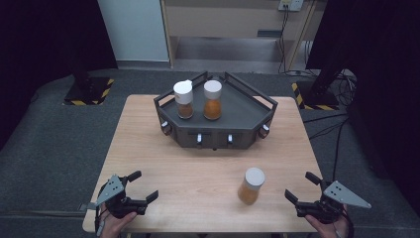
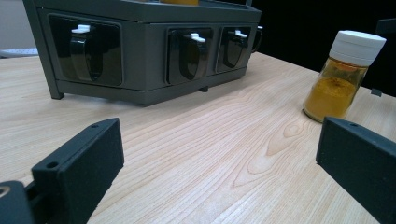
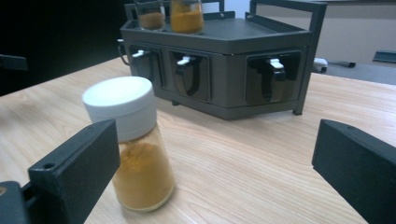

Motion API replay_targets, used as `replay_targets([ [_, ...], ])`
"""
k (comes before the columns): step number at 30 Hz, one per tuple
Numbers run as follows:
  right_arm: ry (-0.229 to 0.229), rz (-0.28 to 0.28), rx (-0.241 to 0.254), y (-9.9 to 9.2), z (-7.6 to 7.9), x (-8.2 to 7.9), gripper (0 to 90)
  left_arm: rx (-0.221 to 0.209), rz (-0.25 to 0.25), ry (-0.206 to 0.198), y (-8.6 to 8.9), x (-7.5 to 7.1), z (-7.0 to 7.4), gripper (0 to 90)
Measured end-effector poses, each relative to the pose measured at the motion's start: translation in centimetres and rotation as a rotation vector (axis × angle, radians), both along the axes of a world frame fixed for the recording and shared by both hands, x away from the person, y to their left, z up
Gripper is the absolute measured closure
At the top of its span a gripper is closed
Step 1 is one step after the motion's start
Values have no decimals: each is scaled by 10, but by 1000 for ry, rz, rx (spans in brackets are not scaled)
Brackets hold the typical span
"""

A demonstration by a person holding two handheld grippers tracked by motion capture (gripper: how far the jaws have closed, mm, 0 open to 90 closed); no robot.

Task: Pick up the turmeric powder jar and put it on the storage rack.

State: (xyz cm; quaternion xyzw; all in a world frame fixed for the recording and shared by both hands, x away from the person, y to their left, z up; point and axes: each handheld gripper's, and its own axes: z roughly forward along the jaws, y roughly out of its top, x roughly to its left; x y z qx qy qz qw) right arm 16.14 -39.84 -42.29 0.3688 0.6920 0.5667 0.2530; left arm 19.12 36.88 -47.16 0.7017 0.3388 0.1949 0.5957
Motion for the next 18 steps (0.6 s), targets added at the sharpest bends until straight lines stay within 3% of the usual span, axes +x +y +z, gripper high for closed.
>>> replay_targets([
  [18, -4, 65, -48, 10, 31, 8, 15, 6, 2, 3, 0, 0, 0, 0],
])
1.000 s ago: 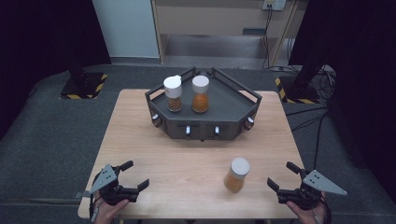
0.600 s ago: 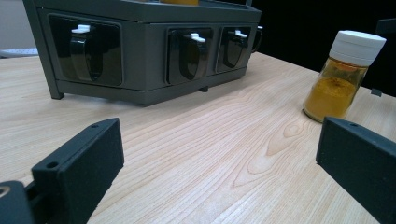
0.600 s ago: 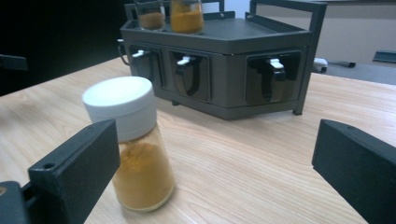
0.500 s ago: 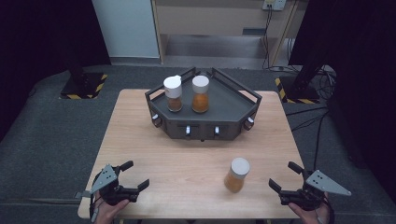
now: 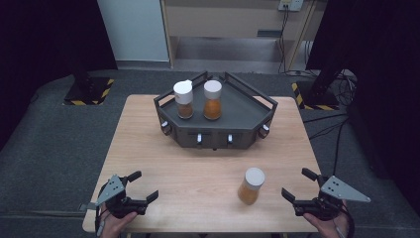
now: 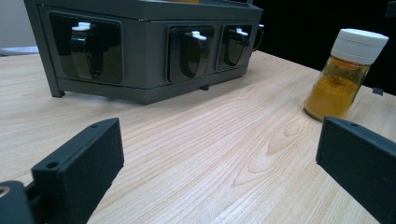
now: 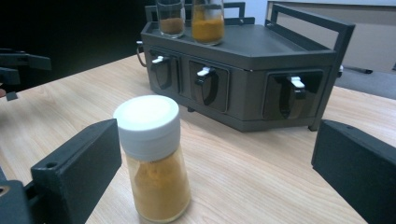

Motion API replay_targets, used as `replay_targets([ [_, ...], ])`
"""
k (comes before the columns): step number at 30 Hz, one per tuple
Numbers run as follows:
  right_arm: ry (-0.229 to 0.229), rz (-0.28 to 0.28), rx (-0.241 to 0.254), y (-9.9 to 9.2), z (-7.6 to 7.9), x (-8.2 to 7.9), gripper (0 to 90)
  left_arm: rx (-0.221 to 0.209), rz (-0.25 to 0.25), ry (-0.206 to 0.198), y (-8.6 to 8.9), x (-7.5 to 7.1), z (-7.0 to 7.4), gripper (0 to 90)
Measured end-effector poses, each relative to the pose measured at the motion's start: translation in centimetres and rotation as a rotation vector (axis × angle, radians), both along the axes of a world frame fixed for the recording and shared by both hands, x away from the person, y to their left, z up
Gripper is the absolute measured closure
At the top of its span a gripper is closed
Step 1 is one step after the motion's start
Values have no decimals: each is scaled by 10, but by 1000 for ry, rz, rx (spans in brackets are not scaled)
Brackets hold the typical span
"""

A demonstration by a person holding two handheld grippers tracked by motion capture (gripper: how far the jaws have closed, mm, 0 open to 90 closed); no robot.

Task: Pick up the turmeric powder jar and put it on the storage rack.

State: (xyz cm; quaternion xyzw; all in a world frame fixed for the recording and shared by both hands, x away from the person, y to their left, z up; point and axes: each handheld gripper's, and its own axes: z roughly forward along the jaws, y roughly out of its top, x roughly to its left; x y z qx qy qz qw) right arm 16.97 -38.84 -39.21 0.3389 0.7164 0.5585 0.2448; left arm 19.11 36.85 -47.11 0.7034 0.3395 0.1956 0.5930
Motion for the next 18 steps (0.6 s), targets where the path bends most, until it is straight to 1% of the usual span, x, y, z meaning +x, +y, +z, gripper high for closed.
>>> replay_targets([
  [5, -1, 25, -10, 4, 7, 7, 17, 1, 1, -2, 0, 0, 0, 0],
  [8, 2, 40, -8, 7, 9, 11, 20, 6, -1, -2, 0, 0, 0, 0],
  [9, 1, 45, -16, 8, 11, 12, 19, 6, -1, -2, -1, 0, 1, 0],
  [18, 4, 89, -29, 19, 14, 24, 25, 13, 0, -2, -1, 0, 1, 0],
])
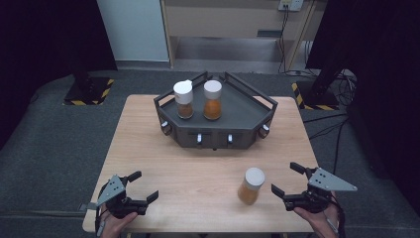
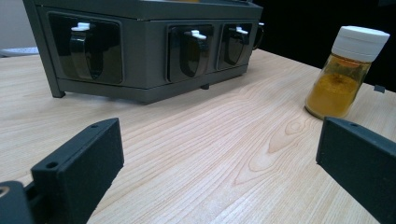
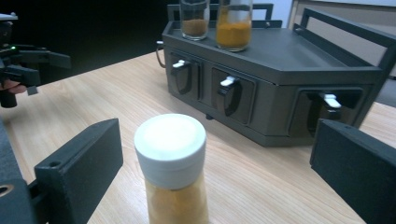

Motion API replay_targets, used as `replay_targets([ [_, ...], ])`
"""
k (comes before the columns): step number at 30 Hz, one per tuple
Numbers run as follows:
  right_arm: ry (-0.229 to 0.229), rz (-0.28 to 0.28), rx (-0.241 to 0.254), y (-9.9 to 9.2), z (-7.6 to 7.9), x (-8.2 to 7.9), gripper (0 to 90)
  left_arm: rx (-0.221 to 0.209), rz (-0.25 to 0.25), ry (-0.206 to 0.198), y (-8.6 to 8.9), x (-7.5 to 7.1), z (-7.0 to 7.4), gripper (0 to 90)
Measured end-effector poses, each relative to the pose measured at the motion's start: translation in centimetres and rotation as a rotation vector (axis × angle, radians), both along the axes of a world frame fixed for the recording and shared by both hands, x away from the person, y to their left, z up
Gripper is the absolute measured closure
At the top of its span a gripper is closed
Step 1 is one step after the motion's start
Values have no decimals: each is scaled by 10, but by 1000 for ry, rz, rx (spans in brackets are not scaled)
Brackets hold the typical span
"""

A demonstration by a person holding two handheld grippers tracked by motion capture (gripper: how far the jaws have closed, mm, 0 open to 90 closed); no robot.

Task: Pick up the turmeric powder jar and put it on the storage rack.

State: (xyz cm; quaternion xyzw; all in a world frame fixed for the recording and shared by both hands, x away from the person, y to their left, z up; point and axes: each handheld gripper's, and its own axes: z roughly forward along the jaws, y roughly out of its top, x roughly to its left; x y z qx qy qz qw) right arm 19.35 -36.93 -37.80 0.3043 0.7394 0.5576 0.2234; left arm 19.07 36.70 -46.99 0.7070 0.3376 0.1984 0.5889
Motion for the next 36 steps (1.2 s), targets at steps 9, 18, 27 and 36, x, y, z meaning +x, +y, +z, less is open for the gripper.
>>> replay_targets([
  [9, 26, 42, -8, 12, -2, 12, 27, 9, 0, -2, -1, 0, 1, 0],
  [18, 58, 78, -23, 24, -8, 26, 33, 22, 2, -11, -2, -1, 1, 4],
  [27, 87, 106, -44, 36, -13, 37, 40, 50, 4, -27, -5, -2, 2, 9],
  [36, 125, 120, -69, 45, -21, 50, 72, 61, 0, -24, -6, -1, 3, 11],
])
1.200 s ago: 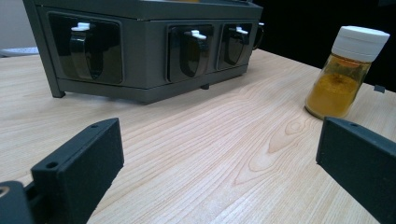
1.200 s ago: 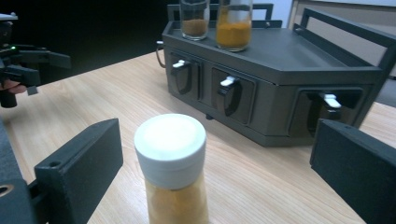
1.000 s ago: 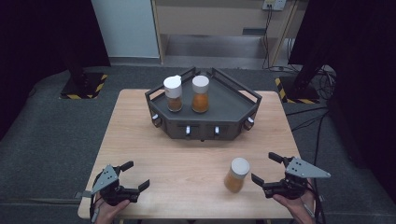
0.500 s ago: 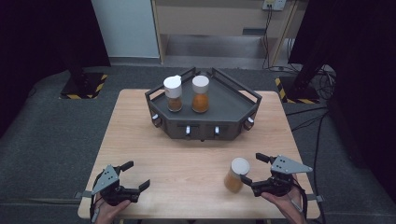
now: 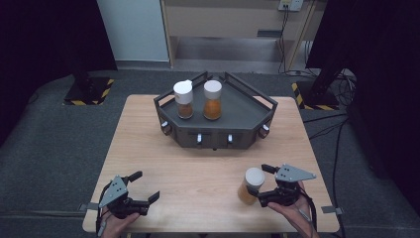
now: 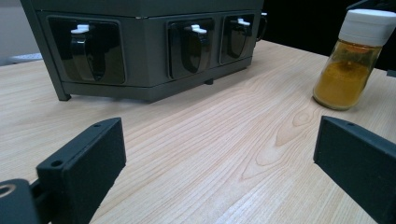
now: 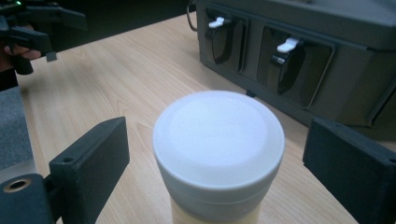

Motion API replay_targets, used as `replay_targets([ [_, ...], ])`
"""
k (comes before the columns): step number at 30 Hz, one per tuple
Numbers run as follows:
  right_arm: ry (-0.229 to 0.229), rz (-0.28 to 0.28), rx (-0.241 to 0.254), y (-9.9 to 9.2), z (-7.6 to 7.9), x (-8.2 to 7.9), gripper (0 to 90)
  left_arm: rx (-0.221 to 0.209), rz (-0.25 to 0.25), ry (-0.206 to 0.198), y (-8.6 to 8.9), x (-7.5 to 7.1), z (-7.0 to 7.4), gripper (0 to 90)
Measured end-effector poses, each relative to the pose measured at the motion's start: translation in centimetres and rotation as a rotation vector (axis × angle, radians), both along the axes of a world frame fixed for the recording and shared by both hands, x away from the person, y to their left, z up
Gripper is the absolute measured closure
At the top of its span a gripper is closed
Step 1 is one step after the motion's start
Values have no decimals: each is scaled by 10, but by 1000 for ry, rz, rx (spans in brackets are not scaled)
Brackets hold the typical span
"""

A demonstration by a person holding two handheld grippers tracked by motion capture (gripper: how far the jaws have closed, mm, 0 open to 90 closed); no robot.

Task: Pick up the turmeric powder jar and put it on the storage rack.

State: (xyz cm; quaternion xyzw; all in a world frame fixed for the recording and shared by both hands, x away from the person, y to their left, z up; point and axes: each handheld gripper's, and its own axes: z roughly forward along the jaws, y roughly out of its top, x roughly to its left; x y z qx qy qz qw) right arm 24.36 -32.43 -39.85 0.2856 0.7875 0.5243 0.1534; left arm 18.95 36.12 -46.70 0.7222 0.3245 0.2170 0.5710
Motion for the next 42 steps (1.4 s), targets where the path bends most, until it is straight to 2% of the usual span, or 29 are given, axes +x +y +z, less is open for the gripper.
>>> replay_targets([
  [4, 16, 3, -5, 1, -5, 5, 107, -2, -1, 3, 0, 1, 0, 10],
  [12, 19, 12, -2, 4, -11, 9, 190, -2, -2, 2, 0, 0, 0, 9],
  [17, 2, 23, 0, 4, -15, 9, 325, -4, 0, -1, 0, 0, 0, 9],
  [24, -6, 18, -11, 6, -14, 6, 332, -3, -1, 0, 1, 0, 0, 9],
  [34, 16, 12, -22, 7, -8, 8, 333, -4, -3, 1, 1, 0, 0, 8],
  [42, 6, 15, -36, 8, 8, 9, 334, -5, -3, 1, 1, 0, 0, 8],
])
